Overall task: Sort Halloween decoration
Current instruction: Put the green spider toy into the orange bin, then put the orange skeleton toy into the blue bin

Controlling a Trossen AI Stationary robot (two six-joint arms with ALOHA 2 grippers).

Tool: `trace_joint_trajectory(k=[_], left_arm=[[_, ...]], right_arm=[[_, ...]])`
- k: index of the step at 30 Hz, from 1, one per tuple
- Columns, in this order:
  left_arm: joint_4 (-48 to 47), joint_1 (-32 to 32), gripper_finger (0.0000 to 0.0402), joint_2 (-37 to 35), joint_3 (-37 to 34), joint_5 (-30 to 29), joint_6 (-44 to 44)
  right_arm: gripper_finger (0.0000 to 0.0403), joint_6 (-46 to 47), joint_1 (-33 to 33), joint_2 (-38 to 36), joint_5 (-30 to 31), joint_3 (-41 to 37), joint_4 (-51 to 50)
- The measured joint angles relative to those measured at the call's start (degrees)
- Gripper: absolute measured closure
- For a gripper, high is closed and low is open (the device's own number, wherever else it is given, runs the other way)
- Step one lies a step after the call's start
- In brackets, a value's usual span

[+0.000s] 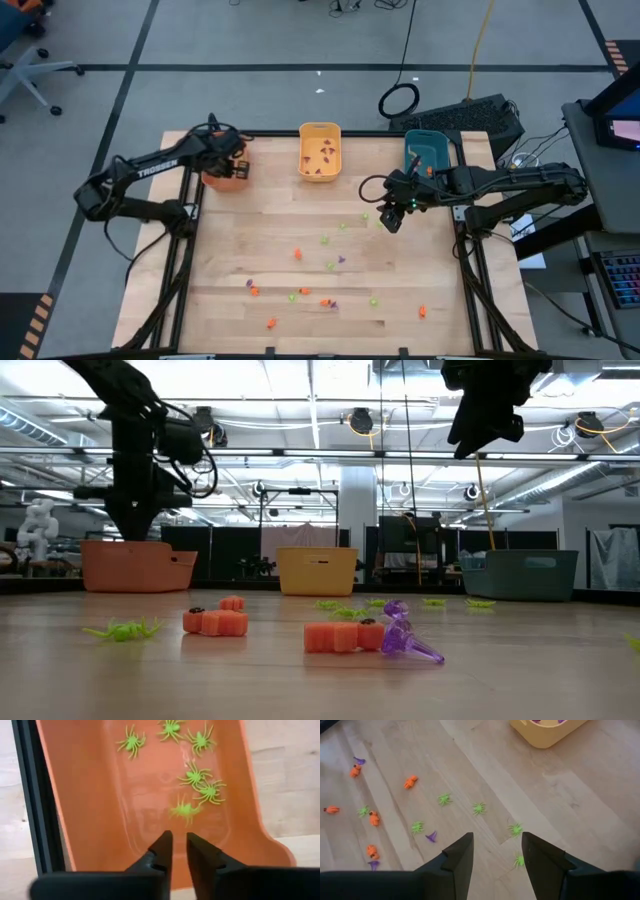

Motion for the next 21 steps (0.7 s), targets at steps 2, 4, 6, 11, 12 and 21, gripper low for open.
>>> trace_joint_trajectory(k=[2, 4, 6, 11, 12, 21], left_arm=[[0.0, 0.0, 0.0318, -1.0, 0.0, 0.0, 0.0], [-0.2, 0.0, 0.0293, -2.2, 0.3, 0.0, 0.0], [-0.1, 0.0, 0.0273, -3.5, 0.8, 0.4, 0.2], [-0.2, 0.0, 0.0246, -7.8, 3.0, 6.9, 0.6], [-0.2, 0.0, 0.0245, -8.9, 3.6, 8.8, 1.3], [0.0, -0.1, 0.0244, -18.7, 8.7, 16.0, 5.1]], right_arm=[[0.0248, 0.0, 0.0, 0.0, 0.0, 0.0, 0.0], [0.0248, 0.0, 0.0, 0.0, 0.0, 0.0, 0.0], [0.0248, 0.1, 0.0, 0.0, -0.1, 0.0, 0.0], [0.0248, 3.8, 0.0, 0.0, -3.3, 0.0, 0.0], [0.0248, 4.8, 0.0, 0.0, -4.2, 0.0, -0.1], [0.0248, 18.2, 1.6, 0.0, -10.6, 0.0, -6.1]])
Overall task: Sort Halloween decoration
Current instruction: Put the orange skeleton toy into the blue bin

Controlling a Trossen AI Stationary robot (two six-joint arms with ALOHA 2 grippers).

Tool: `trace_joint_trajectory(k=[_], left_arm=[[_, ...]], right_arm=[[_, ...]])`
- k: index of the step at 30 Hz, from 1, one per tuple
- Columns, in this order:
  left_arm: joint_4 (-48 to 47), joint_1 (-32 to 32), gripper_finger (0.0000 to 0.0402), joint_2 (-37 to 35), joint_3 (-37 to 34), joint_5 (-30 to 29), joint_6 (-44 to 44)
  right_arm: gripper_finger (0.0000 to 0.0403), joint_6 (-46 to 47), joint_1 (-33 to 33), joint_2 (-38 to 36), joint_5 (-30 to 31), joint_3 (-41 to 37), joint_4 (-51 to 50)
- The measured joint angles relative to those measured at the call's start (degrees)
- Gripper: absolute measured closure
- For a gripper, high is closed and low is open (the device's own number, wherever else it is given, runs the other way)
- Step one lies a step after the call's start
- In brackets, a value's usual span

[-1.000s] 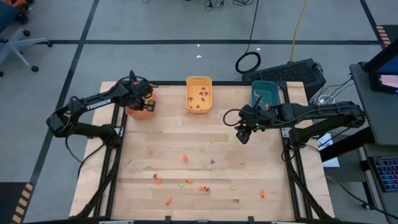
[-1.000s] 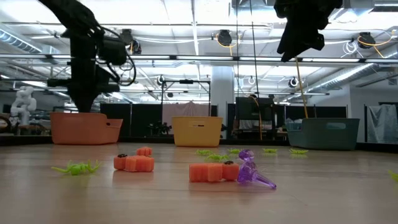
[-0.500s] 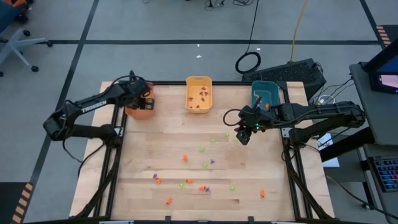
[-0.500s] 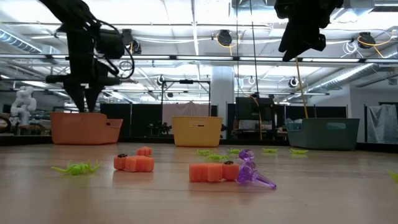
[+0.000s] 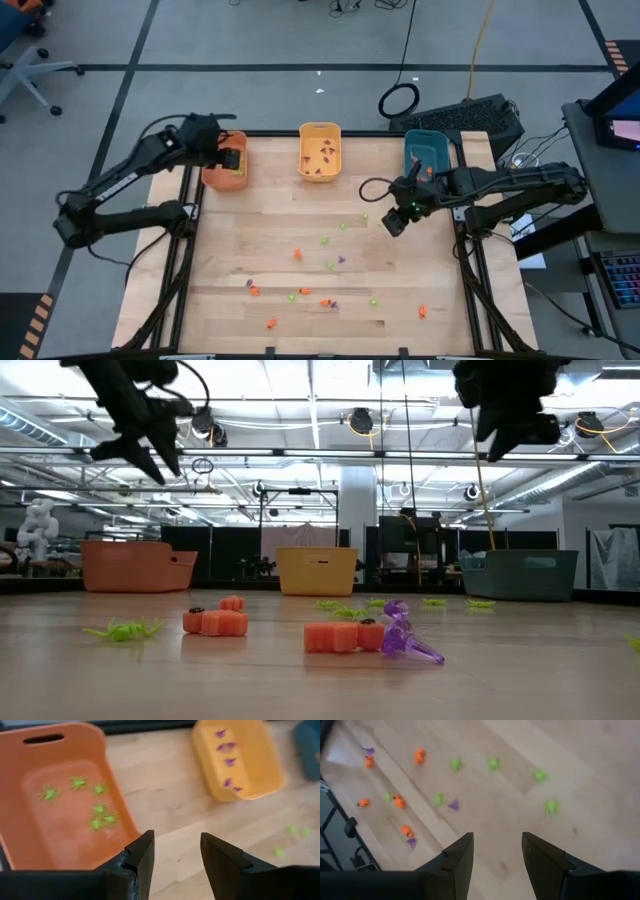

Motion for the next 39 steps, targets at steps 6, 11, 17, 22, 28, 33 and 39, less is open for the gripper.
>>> trace_joint_trajectory(k=[6, 11, 17, 22, 28, 33, 39], left_arm=[[1.2, -4.1, 0.0244, -6.4, 0.5, -0.1, -1.7], [4.6, -10.3, 0.0245, -9.0, 0.5, -0.3, -5.5], [7.7, -19.2, 0.0245, -7.8, 0.5, 0.0, -8.5], [15.3, -28.5, 0.0245, -6.8, 0.5, -0.1, -9.6], [21.5, -39.2, 0.0245, -5.9, 0.6, -6.9, -14.1], [21.2, -45.4, 0.0245, -4.6, 0.6, -14.2, -14.4], [20.4, -47.0, 0.0245, -3.0, 0.6, -15.7, -13.7]], right_arm=[[0.0248, 7.8, 4.4, 0.0, -0.1, 0.0, -4.3], [0.0248, 11.9, 7.7, 0.0, 0.0, 0.0, -7.3], [0.0248, 21.3, 13.0, 0.0, 0.0, 0.0, -10.5], [0.0248, 28.8, 19.9, 0.1, 1.6, 0.0, -10.4], [0.0239, 38.7, 24.8, 2.5, 3.8, 0.0, -11.2], [0.0212, 47.0, 30.7, 6.2, 1.3, 0.0, -9.8], [0.0176, 58.3, 36.3, 10.9, -2.6, 0.0, -6.5]])
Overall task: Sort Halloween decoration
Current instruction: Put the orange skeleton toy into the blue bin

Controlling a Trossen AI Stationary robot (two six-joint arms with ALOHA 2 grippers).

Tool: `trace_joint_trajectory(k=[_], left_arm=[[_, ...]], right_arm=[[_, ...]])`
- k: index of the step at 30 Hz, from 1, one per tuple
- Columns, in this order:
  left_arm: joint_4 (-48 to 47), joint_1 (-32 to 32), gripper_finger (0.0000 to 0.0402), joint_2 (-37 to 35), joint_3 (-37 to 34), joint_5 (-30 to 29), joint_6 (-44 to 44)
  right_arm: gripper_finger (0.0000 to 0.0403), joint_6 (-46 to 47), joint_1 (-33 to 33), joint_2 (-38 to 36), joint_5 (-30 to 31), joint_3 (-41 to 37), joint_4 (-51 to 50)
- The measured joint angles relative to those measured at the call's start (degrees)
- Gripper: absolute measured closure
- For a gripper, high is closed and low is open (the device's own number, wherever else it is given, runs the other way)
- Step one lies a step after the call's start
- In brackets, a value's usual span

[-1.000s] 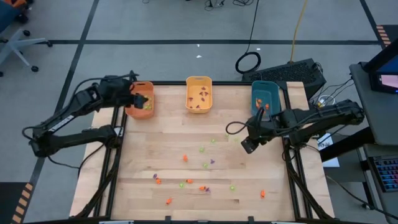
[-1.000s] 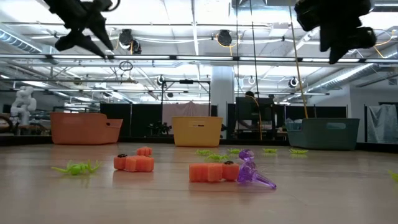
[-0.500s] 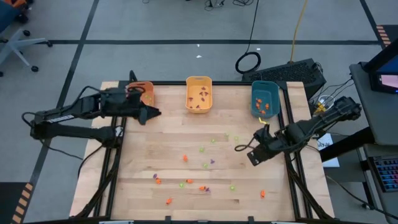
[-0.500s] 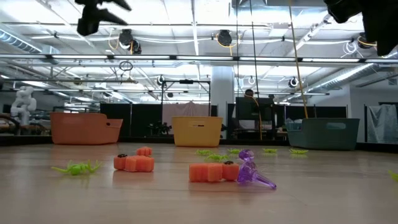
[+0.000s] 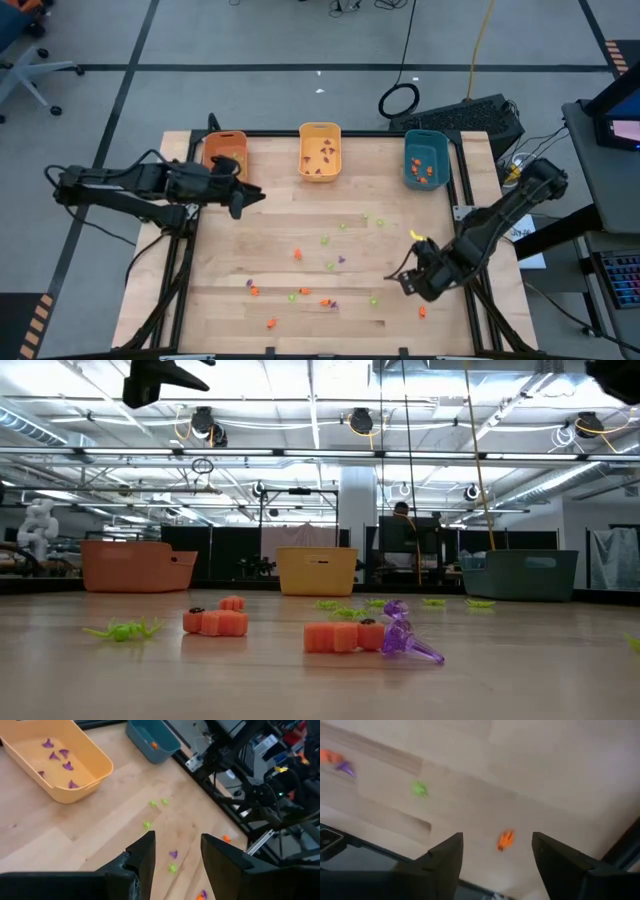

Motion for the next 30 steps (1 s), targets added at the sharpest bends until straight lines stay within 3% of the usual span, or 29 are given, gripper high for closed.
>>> trace_joint_trajectory(k=[10, 16, 30], left_arm=[[-0.5, -0.4, 0.0245, 1.3, 0.0, 0.0, 10.3], [-0.4, -0.4, 0.0245, 1.2, 0.0, 1.0, 10.3], [-0.4, -0.4, 0.0245, 1.2, 0.0, 3.7, 11.6]], right_arm=[[0.0159, 10.9, 7.0, 8.8, 2.0, 0.0, 6.1], [0.0164, 11.3, 10.0, 14.8, 2.1, 0.0, 9.7], [0.0165, 13.0, 16.3, 20.4, 4.0, 0.0, 11.6]])
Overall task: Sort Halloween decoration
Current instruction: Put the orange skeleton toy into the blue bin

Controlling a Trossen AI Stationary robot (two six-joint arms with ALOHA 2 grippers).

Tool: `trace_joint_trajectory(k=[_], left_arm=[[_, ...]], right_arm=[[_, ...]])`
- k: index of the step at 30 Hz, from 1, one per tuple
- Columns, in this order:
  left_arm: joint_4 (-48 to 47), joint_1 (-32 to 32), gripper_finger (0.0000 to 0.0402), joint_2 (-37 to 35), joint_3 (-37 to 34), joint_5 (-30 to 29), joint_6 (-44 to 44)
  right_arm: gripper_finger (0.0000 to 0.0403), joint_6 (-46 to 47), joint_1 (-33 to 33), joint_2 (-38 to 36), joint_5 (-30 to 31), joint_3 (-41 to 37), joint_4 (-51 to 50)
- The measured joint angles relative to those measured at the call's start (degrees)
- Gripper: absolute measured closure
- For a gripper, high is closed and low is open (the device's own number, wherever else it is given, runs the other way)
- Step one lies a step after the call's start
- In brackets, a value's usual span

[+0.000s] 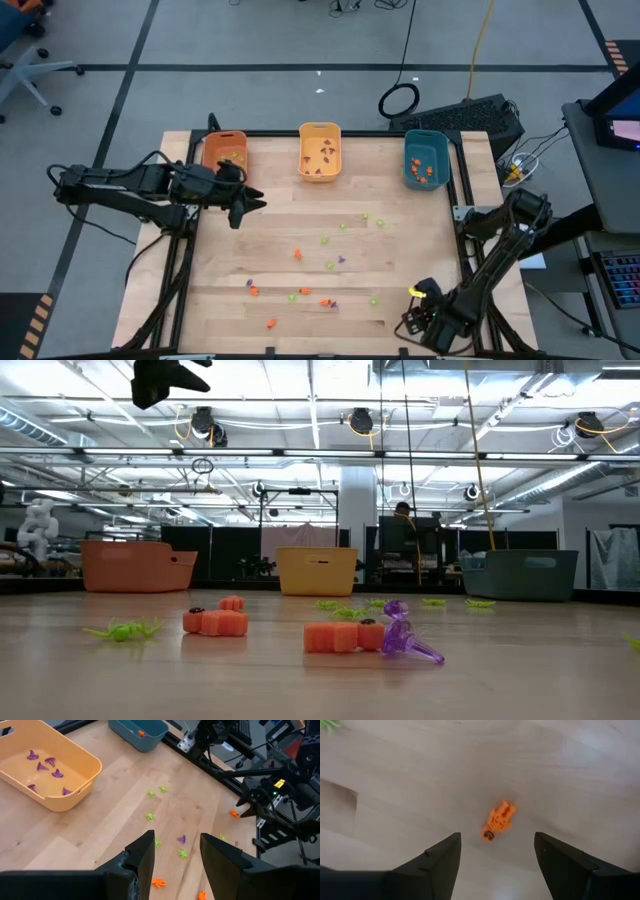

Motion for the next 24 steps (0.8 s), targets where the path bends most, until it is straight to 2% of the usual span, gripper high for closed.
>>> trace_joint_trajectory(k=[7, 15, 19, 24], left_arm=[[0.0, 0.0, 0.0245, 0.0, 0.0, 0.0, 0.0], [0.0, 0.0, 0.0245, 0.0, 0.0, 0.0, 0.0], [0.1, 0.0, 0.0245, 0.0, 0.0, 0.0, -0.4], [0.1, 0.0, 0.0245, 0.0, 0.0, 0.0, -1.4]], right_arm=[[0.0171, 0.1, 0.0, 2.8, 0.5, 0.0, 2.0], [0.023, -0.1, 0.0, 5.9, 0.1, 0.0, 8.5], [0.0263, 0.1, -0.1, 5.5, -0.1, 0.0, 7.7], [0.0283, 0.1, -0.9, 4.6, -0.2, 0.0, 4.0]])
